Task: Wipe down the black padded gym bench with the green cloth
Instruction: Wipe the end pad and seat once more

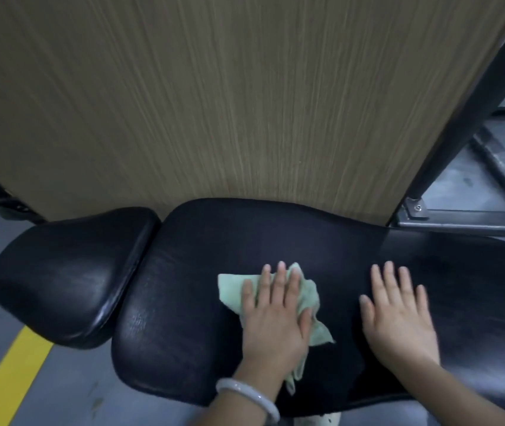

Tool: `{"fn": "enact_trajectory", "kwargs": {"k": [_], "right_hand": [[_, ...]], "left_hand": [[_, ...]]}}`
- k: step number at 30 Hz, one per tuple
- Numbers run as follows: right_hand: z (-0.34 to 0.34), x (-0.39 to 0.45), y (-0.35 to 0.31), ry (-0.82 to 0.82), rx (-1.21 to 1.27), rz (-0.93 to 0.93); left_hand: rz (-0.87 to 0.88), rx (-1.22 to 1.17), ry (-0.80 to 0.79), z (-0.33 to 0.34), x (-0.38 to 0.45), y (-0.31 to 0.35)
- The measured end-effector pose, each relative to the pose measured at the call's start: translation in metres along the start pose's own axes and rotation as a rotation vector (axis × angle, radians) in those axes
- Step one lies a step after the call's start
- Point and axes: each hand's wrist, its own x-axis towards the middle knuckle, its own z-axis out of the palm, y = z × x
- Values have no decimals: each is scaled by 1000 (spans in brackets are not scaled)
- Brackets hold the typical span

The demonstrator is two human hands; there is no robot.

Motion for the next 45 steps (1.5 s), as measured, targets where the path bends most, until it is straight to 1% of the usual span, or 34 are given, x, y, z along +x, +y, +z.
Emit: {"fn": "enact_trajectory", "kwargs": {"k": [3, 4, 5, 6, 8, 10, 12, 13, 15, 17, 18, 20, 22, 24, 26, 27, 28, 29, 30, 31, 33, 35, 36, 37, 38, 39, 40, 41, 42, 44, 45], "right_hand": [[6, -17, -17, 11, -2, -85], [7, -21, -19, 32, -7, -106], [7, -24, -21, 52, -11, -129], [8, -27, -23, 63, -16, -150], [8, -32, -29, 22, -15, -166], [5, -34, -33, -31, -11, -167], [4, -34, -34, -47, -22, -183], [3, -34, -34, -59, -30, -189], [2, -33, -35, -68, -17, -198], [-3, -31, -38, -51, 47, -235], [-8, -31, -40, -16, 94, -264], [-20, -31, -41, -80, 243, -306], [-30, -33, -43, -120, 376, -264], [-34, -31, -44, -96, 478, -214], [-37, -23, -47, -51, 519, -167], [-38, -20, -50, -49, 528, -154], [-39, -16, -55, -65, 535, -140], [-40, -12, -62, -102, 542, -122], [-41, -9, -69, -139, 553, -103], [-41, -6, -77, -171, 552, -85], [-38, -3, -88, -221, 500, -45], [-35, -1, -94, -236, 414, -30], [-33, -2, -94, -194, 365, -50], [-31, -5, -93, -103, 303, -88], [-29, -8, -90, 16, 245, -150], [-27, -12, -90, 98, 221, -225], [-23, -17, -90, 145, 215, -318], [-16, -22, -92, 154, 220, -433], [-11, -29, -96, 99, 265, -516], [-2, -34, -99, 11, 402, -559], [2, -31, -95, 13, 413, -549]], "left_hand": [[186, 68, -42, -1, -14, -18], [201, 93, -33, 0, -20, -35], [167, 112, -17, -1, -25, -55], [97, 135, -8, -1, -30, -76], [-61, 163, -43, -8, -40, -111], [-205, 137, -90, -17, -42, -133], [-301, 120, -131, -19, -39, -136], [-340, 115, -110, -18, -37, -131], [-415, 117, -119, -18, -32, -114], [-466, 117, -111, -14, -26, -92], [-457, 76, -82, -12, -22, -79], [-381, -11, -55, -8, -16, -51], [-314, -89, -45, -8, -13, -21], [-256, -171, -29, -10, -12, 6], [-188, -306, 26, -19, -11, 17], [-157, -367, 71, -23, -10, 13], [-134, -397, 79, -25, -7, 4], [-132, -398, 66, -26, -5, -8], [-152, -347, 67, -27, -4, -21], [-187, -247, 77, -28, -4, -36], [-275, -123, 3, -29, -7, -58], [-299, -123, -52, -29, -13, -64], [-276, -131, -36, -28, -18, -62], [-238, -126, -5, -25, -21, -58], [-209, -126, 11, -22, -22, -53], [-190, -148, 15, -18, -21, -46], [-176, -177, 10, -14, -19, -38], [-164, -205, 9, -10, -17, -31], [-147, -224, -7, -8, -14, -25], [-110, -318, -16, -8, -10, -25], [-86, -351, -20, -6, -8, -32]]}}
